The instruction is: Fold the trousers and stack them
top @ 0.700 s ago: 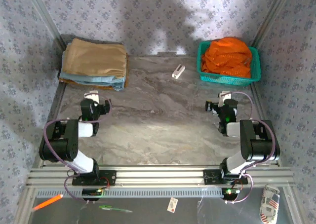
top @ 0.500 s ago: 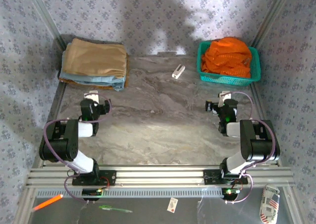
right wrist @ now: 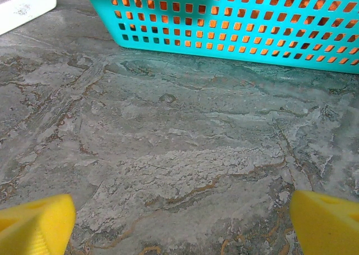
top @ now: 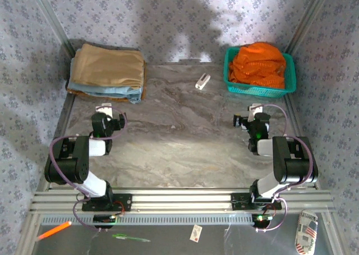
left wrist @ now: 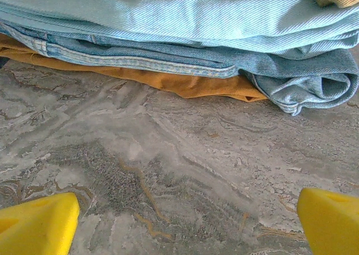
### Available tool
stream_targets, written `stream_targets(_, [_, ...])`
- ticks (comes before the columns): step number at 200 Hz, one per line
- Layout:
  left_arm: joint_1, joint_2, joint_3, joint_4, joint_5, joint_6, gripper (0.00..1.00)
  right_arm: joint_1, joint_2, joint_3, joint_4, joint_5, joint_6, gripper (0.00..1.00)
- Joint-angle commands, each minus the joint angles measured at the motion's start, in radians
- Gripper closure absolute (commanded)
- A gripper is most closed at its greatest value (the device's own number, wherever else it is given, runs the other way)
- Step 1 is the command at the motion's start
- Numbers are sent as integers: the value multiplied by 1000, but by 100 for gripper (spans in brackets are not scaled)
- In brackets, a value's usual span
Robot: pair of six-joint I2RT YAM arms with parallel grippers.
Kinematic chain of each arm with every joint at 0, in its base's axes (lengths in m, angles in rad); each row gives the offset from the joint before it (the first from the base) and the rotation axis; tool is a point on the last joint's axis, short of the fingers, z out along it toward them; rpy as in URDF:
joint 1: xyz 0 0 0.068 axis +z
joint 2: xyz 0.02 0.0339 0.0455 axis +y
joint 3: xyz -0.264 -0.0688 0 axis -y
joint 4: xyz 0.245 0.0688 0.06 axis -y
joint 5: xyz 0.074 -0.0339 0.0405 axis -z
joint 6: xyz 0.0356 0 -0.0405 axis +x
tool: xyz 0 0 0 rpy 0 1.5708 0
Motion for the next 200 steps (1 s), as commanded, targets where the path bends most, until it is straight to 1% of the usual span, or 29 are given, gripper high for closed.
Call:
stream_targets(1, [2,4,22,6,20,13,0,2,-2,15,11,-3,5,0])
stream_targets(144, [4,4,23,4,23,10,0,-13,-1,17,8,-30,14,0])
stream_targets(154, [2,-1,23,8,20,9,0,-7,-5,15,11,-18,10,0])
stream_targets(161, [2,-22,37,-33,20,9,0,7,-13,21,-2,13,5,0])
stream_targets(171, [0,-70,74,-136,38,22,0,32,-52,32,-43,57,-13,0])
stream_targets(179, [-1,-101,119,-243,46,26,0,53,-103,67,-143,93,-19,0])
stream_targets(189, [-8,-144,174,-357,53,30,0,77,-169,148,-353,168,22,0])
stream_targets(200, [-15,-202,218,-458,51,2,0,86,-229,259,-598,222,122,0])
